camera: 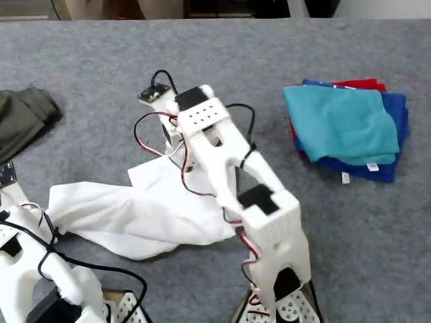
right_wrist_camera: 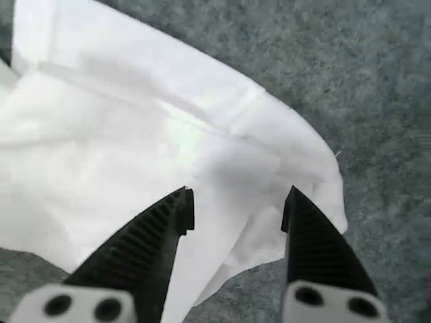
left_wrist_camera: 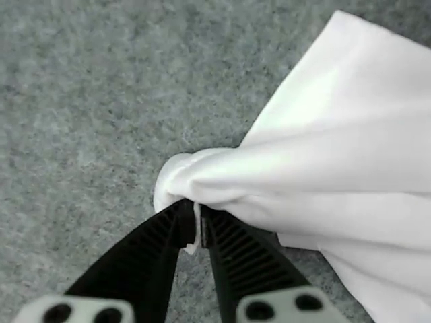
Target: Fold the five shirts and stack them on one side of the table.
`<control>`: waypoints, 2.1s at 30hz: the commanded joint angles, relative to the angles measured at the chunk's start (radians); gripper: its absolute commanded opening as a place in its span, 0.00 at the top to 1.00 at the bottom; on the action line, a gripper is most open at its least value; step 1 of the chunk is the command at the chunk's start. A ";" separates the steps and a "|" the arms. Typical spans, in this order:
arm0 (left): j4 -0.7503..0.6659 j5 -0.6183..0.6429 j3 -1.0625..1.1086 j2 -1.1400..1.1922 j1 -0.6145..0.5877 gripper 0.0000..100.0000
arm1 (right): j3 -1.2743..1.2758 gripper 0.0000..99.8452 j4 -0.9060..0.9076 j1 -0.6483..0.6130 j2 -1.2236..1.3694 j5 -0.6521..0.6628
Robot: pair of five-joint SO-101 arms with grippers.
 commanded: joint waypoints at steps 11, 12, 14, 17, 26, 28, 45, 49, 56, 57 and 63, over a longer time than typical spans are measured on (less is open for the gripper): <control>-0.011 -0.006 -0.003 -0.016 -0.014 0.98 | -0.294 0.78 0.127 0.031 0.200 -0.060; -0.011 -0.006 -0.003 -0.016 -0.014 0.98 | -0.303 0.78 0.135 0.028 0.211 -0.060; -0.011 -0.006 -0.003 -0.016 -0.014 0.98 | -0.312 0.78 0.147 0.027 0.228 -0.078; -0.011 -0.006 -0.003 -0.016 -0.014 0.98 | -0.306 0.78 0.153 0.022 0.248 -0.100; -0.011 -0.006 -0.003 -0.016 -0.014 0.98 | -0.315 0.90 0.147 0.022 0.263 -0.100; -0.011 -0.006 -0.003 -0.016 -0.014 0.98 | -0.315 0.91 0.147 0.024 0.262 -0.100; -0.011 -0.006 -0.003 -0.016 -0.014 0.98 | -0.562 0.99 0.221 0.030 0.260 -0.097; -0.011 -0.006 -0.003 -0.016 -0.014 0.98 | -0.608 0.99 0.227 0.030 0.260 -0.097; -0.011 -0.006 -0.003 -0.016 -0.014 0.98 | -0.616 0.99 0.229 0.030 0.234 -0.071; -0.011 -0.006 -0.003 -0.016 -0.014 0.98 | -0.615 0.99 0.229 0.030 0.216 -0.071; -0.011 -0.006 -0.003 -0.016 -0.014 0.98 | -0.605 0.99 0.229 0.030 0.076 -0.071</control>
